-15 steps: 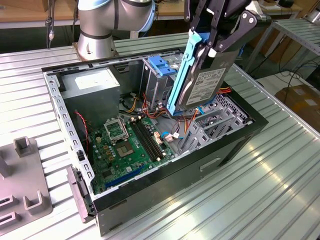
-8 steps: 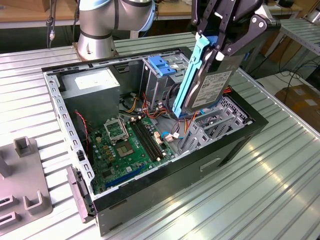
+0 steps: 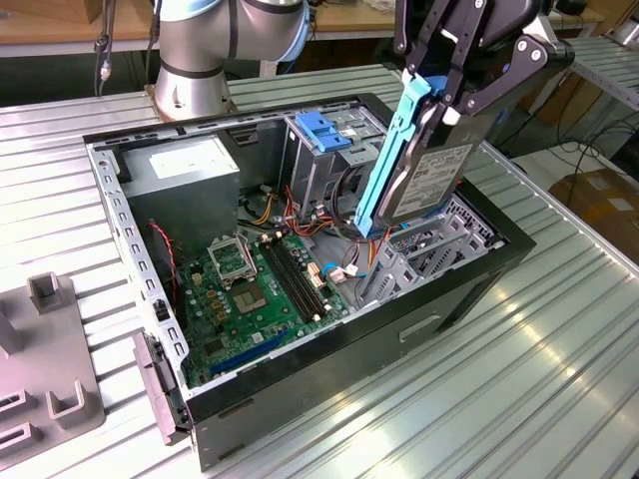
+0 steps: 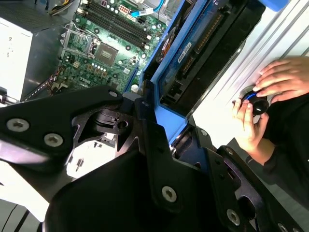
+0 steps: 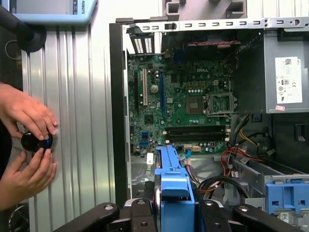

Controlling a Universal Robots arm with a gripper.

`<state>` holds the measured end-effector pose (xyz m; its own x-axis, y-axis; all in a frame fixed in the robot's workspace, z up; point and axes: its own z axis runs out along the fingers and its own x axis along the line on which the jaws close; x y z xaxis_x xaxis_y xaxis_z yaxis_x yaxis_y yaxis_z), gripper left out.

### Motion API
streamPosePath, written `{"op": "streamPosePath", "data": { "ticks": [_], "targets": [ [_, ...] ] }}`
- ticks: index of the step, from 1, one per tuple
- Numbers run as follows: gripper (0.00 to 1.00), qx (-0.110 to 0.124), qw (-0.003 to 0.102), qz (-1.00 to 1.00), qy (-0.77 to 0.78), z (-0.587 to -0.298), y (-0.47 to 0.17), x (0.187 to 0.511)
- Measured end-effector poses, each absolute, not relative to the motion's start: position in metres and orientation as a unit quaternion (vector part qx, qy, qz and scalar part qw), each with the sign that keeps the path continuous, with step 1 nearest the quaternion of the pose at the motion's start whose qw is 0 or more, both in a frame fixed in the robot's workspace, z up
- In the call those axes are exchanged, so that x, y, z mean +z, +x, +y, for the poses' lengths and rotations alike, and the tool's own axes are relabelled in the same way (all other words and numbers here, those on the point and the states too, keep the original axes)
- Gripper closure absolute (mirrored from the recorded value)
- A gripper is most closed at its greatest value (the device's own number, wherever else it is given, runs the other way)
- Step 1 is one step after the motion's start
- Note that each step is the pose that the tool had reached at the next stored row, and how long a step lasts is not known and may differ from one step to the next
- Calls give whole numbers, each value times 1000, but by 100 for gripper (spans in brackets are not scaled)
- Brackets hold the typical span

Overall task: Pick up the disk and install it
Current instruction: 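Insert the disk into the insertion slot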

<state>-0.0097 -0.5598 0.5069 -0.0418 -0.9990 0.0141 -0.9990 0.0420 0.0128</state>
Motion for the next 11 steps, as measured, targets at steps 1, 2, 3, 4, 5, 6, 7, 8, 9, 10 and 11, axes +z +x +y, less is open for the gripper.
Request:
{"op": "streamPosePath", "data": {
  "ticks": [1, 2, 3, 4, 5, 6, 7, 8, 9, 10, 11],
  "targets": [
    [63, 1, 10, -722, 692, -560, -9, 507],
    [63, 1, 10, -722, 692, -561, -7, 507],
    [63, 1, 10, -722, 692, -561, -5, 506],
    [63, 1, 10, -722, 692, -561, -1, 505],
    [63, 1, 11, -722, 692, -561, 3, 505],
    [63, 1, 11, -722, 692, -561, 7, 504],
    [63, 1, 11, -722, 692, -561, 13, 504],
    [63, 1, 11, -722, 692, -561, 21, 503],
    [63, 1, 11, -722, 692, -560, 25, 502],
    [63, 1, 11, -722, 692, -560, 29, 502],
    [63, 1, 11, -722, 692, -560, 34, 501]
  ]
}}
